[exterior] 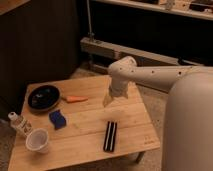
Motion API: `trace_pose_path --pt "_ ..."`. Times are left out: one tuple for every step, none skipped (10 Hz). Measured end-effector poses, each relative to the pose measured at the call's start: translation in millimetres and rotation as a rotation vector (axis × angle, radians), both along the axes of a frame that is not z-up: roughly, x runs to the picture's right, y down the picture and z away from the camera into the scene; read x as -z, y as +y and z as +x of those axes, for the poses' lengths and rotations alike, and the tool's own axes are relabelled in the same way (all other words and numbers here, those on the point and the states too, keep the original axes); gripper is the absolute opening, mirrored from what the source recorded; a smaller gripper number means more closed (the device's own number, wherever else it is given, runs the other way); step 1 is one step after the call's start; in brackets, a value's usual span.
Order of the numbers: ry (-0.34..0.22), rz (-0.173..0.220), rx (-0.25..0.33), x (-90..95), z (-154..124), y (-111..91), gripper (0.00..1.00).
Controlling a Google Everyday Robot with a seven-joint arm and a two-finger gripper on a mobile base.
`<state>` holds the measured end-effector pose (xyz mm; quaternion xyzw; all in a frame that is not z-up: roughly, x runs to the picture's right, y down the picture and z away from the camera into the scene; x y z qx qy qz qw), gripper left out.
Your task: Place the pepper on the white sponge
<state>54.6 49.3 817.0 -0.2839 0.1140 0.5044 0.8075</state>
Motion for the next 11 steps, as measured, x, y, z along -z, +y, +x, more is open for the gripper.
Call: trace_pose_path --pt "-0.073 0.006 0.057 -3.6 -7 -9 0.8" --pt "-0.117 0.011 0.09 -5.9 -17 -13 0.8" --pt "-0.153 0.017 0.115 -7.7 -24 -17 0.8" --pt "-0.169 0.018 0.133 -8.9 -22 -19 0.8" --pt "-0.174 0.016 0.138 -8.6 -23 -20 0.8" --pt "-0.177 0.017 0.139 -8.7 -26 -20 0.8" --pt "-0.18 0.018 0.139 -8.4 -27 -20 0.8" --pt "-0.182 0.026 0.141 -7.9 -26 -19 0.8" --pt "-0.201 0.052 0.15 -6.5 -28 -19 0.8" --pt "-0.246 0.098 0.18 -5.7 -33 -18 0.8" --pt "-0.339 0.166 0.26 -5.1 -45 -18 0.8"
